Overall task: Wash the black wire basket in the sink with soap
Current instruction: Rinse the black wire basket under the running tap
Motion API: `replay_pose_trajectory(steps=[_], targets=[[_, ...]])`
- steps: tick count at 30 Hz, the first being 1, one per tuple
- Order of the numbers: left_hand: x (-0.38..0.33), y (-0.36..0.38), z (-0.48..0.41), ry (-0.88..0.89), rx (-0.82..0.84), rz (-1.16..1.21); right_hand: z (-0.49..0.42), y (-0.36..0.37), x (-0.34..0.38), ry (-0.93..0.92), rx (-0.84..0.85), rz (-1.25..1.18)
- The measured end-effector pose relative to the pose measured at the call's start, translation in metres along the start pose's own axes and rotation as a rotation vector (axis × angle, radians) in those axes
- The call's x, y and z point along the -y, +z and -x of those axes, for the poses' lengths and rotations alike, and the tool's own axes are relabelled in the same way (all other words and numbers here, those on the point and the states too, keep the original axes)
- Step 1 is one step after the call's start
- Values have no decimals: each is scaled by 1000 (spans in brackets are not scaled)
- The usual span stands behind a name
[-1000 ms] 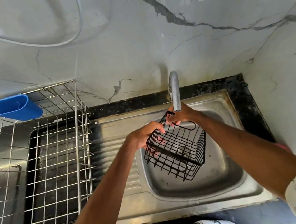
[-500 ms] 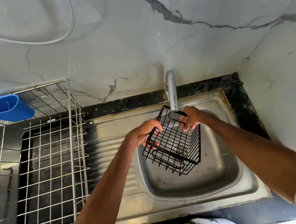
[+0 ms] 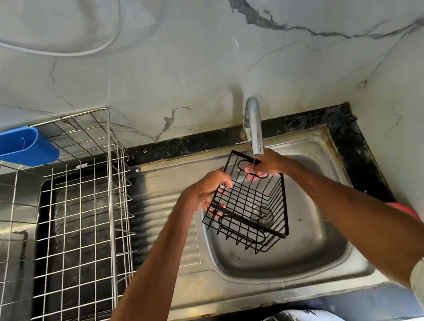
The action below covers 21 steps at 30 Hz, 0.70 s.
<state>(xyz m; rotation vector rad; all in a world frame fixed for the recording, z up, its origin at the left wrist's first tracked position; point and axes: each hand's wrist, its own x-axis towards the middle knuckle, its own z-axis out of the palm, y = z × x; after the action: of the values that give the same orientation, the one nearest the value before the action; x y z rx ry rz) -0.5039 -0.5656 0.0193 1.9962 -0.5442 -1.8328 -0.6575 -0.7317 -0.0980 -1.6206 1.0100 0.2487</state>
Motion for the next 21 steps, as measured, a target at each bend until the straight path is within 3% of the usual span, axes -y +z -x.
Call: replay_pose_trajectory(steps=[2,5,11,16,21], targets=[[0,0,1,45,-33,21,7,-8,-16,70,67,7],[2,1,-1,119,-78,6,16,-15,-33,129,87,-197],[15,13,-10,193,-231,-128,20,4,-35,175,-87,-504],[35,38,-7,187,-465,-236,25,32,-12,135,-82,-446],[48,42,-8,96,-352,14,23,24,7,110,-114,-364]])
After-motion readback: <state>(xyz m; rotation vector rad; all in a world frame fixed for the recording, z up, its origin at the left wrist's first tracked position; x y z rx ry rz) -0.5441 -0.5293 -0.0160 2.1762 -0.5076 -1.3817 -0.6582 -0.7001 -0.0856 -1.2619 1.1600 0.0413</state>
